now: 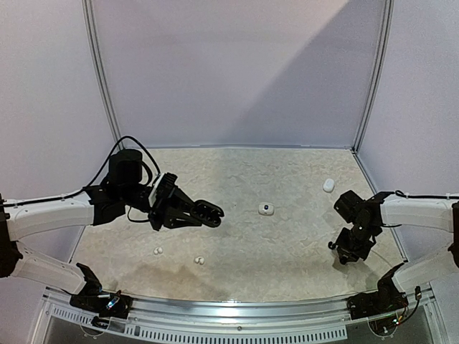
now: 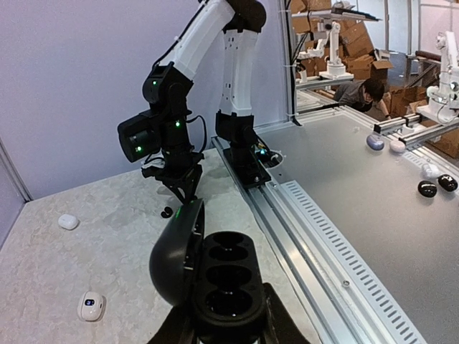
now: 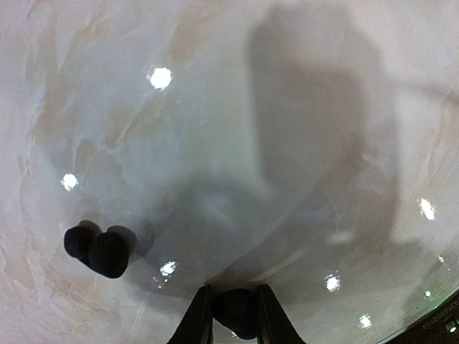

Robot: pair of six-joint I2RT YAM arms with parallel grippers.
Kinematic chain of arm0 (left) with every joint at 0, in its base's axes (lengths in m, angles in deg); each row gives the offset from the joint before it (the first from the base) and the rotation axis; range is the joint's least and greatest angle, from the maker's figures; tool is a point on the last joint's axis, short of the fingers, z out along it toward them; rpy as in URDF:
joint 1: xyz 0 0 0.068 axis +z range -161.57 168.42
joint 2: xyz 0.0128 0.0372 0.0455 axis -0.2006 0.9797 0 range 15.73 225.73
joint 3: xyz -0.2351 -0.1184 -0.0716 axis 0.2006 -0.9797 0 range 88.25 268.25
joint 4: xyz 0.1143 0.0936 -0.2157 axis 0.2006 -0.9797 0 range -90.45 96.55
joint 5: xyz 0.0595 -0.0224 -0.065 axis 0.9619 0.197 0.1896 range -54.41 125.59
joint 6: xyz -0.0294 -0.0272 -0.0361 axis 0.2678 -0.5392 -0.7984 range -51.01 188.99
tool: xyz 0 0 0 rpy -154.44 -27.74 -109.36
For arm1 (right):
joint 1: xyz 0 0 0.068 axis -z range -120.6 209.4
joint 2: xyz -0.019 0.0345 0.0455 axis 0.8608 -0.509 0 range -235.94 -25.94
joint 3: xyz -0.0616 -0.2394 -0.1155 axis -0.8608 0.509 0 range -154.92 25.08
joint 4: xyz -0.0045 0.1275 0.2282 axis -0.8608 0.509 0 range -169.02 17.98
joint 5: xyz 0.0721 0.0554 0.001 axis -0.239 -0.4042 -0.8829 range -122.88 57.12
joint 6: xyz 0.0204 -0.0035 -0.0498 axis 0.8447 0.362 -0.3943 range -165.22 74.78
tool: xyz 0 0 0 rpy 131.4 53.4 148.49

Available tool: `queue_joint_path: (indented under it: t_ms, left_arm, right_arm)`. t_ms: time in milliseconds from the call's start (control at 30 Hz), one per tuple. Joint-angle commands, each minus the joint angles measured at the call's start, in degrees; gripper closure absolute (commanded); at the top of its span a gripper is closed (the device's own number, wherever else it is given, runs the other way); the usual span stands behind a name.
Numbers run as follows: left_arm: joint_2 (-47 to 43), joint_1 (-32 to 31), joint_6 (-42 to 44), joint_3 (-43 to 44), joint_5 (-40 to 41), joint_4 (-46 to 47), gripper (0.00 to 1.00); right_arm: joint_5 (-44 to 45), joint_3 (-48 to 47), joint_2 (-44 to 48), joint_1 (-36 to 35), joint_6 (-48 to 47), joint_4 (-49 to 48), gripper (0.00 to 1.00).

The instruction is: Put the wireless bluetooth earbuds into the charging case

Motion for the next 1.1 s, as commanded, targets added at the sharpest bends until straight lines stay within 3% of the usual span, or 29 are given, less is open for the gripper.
queue_joint_path:
  t_ms: [0,333,600,833,900,1067]
  left_arm:
    - [-1.4,0.6,0.7,-1.5,0.7,2.0,1.0]
    - [-2.0,0.6,0.9,-2.4,1.2,3.1,1.0]
    - [-2.9,0.6,1.0,-2.9,1.8,3.0,1.0]
    - [-3.2,0.7,0.9,-3.2,2.2,3.2,1.0]
    - [-3.2,0.8,0.9,-3.2,2.2,3.2,1.0]
    - [-3.1,0.8,0.9,-3.2,2.3,3.1,1.0]
  right_arm:
    - [-11.9,1.1,-1.7,-7.4,10.1,-9.3,0.83]
    - [-12.1,-10.4,-12.8,-17.3,16.7,-16.4,0.83]
    - [-14.3,-22.3,-24.9,-20.4,15.5,-18.4,0.83]
    - [-14.4,-26.9,-29.0,-21.4,15.6,-19.4,0.83]
    - [-14.2,-27.3,-29.2,-21.5,15.3,-18.5,0.81]
    - [-12.3,-28.5,-28.1,-21.4,12.8,-12.6,0.64]
